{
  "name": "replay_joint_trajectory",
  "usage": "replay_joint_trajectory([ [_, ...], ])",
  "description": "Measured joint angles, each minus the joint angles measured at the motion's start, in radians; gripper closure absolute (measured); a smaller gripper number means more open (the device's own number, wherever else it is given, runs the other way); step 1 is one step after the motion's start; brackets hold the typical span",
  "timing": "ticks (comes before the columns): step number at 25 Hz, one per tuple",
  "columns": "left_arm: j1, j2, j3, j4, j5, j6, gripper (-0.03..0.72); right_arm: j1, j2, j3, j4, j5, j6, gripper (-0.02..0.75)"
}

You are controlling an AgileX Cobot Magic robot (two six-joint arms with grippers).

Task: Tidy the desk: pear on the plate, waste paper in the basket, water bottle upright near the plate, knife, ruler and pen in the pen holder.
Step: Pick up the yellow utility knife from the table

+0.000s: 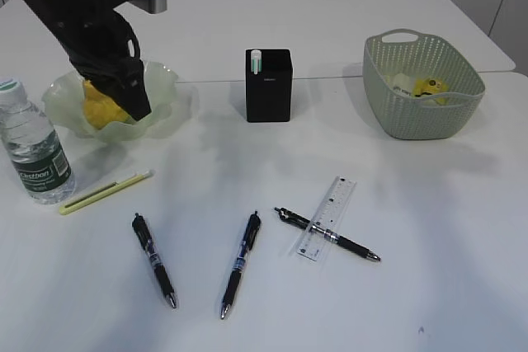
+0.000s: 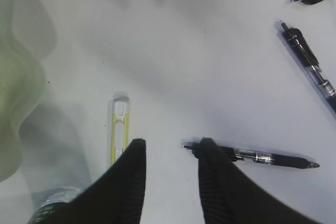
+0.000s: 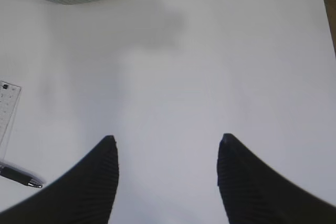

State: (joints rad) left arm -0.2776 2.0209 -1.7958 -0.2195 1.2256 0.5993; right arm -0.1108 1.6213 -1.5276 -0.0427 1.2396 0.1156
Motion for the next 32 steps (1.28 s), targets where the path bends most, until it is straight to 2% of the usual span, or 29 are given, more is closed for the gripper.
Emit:
replay_joint_trajectory([
  [8, 0.0, 0.002, 0.0, 0.0, 0.0, 0.0, 0.451, 0.0, 0.0, 0.0, 0.003, 0.0, 0.0, 0.265],
  [14, 0.002, 0.038, 0.0, 0.058, 0.0, 0.0, 0.451, 0.0, 0.0, 0.0, 0.009, 0.0, 0.0, 0.265],
  [32, 0.002, 0.143, 0.0, 0.118, -0.006, 0.008, 0.451, 0.0, 0.0, 0.0, 0.022, 0.0, -0.011, 0.265],
])
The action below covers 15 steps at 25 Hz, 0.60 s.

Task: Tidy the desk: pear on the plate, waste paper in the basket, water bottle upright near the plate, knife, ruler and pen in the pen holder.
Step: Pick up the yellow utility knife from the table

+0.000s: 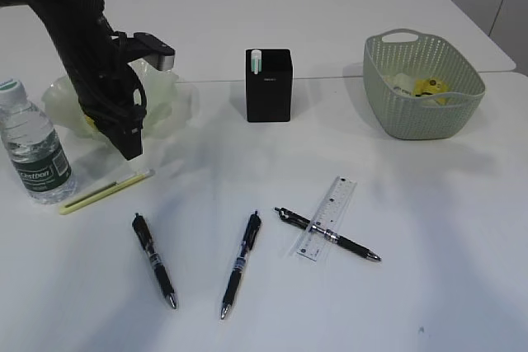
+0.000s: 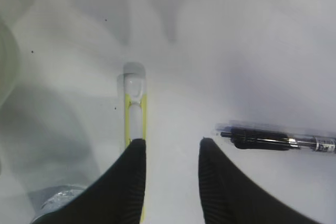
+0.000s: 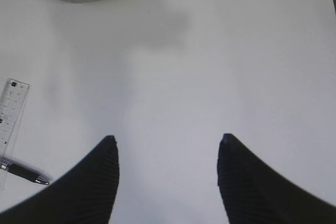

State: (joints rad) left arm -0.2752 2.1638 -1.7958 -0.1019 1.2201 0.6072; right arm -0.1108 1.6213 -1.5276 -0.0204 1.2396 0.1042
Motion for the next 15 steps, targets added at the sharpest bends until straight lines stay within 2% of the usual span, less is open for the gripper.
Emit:
replay_joint_trajectory([
  [6, 0.002, 0.007, 0.0, 0.033, 0.0, 0.0, 0.451, 0.0, 0.0, 0.0, 0.02, 0.0, -0.003, 0.265],
  [15, 0.049, 0.028, 0.0, 0.025, -0.002, 0.004, 0.451, 0.0, 0.0, 0.0, 0.038, 0.0, -0.007, 0.265],
])
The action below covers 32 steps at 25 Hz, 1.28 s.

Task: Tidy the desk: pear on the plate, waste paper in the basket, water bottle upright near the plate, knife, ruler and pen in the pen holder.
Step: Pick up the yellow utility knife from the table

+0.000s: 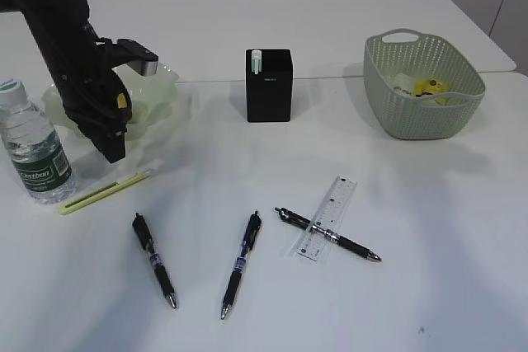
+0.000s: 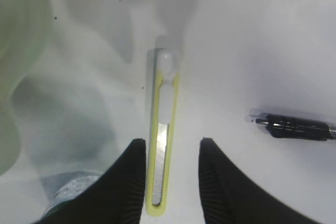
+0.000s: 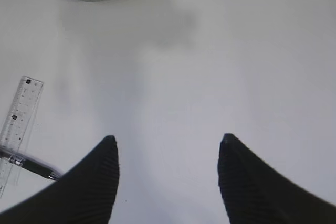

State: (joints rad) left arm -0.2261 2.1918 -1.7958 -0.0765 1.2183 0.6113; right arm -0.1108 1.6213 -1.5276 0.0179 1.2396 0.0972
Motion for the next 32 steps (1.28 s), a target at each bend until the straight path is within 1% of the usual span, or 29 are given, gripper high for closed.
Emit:
replay_joint_trajectory([
  [6, 0.0, 0.039, 0.0, -0.018, -0.002, 0.006, 0.445, 0.0, 0.0, 0.0, 0.001, 0.0, 0.0, 0.265],
  [29, 0.0, 0.084, -0.002, -0.022, -0.006, 0.006, 0.443, 0.0, 0.0, 0.0, 0.002, 0.0, -0.01, 0.265],
  [32, 0.0, 0.092, -0.002, -0.022, -0.006, 0.006, 0.421, 0.0, 0.0, 0.0, 0.002, 0.0, -0.013, 0.265],
])
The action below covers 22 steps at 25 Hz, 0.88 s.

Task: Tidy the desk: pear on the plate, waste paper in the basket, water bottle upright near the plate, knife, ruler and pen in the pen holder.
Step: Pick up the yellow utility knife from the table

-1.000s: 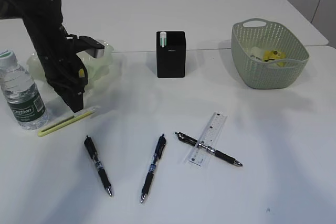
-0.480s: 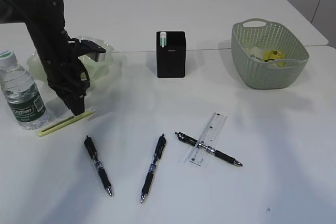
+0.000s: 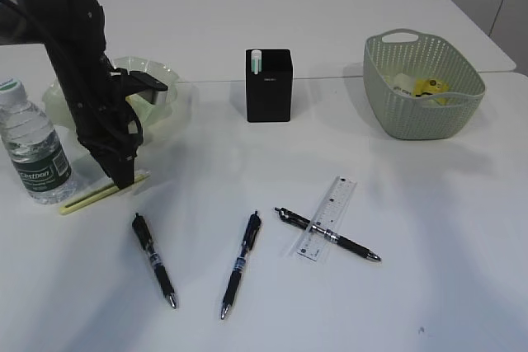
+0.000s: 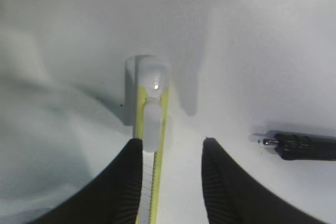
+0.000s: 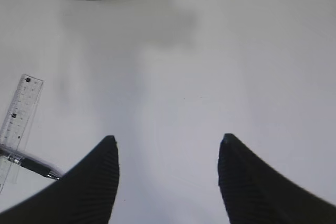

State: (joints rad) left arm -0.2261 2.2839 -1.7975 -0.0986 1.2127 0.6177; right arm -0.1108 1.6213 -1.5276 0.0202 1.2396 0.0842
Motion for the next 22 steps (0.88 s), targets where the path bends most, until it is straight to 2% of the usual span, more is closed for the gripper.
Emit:
replay_joint_trajectory([
  [6, 0.0, 0.01, 0.0, 0.0, 0.0, 0.0, 0.367, 0.0, 0.0, 0.0, 0.0, 0.0, 0.0, 0.265],
  [22, 0.0, 0.035, -0.002, 0.006, -0.018, 0.0, 0.361, 0.0, 0.0, -0.018, 0.0, 0.0, -0.005, 0.265],
])
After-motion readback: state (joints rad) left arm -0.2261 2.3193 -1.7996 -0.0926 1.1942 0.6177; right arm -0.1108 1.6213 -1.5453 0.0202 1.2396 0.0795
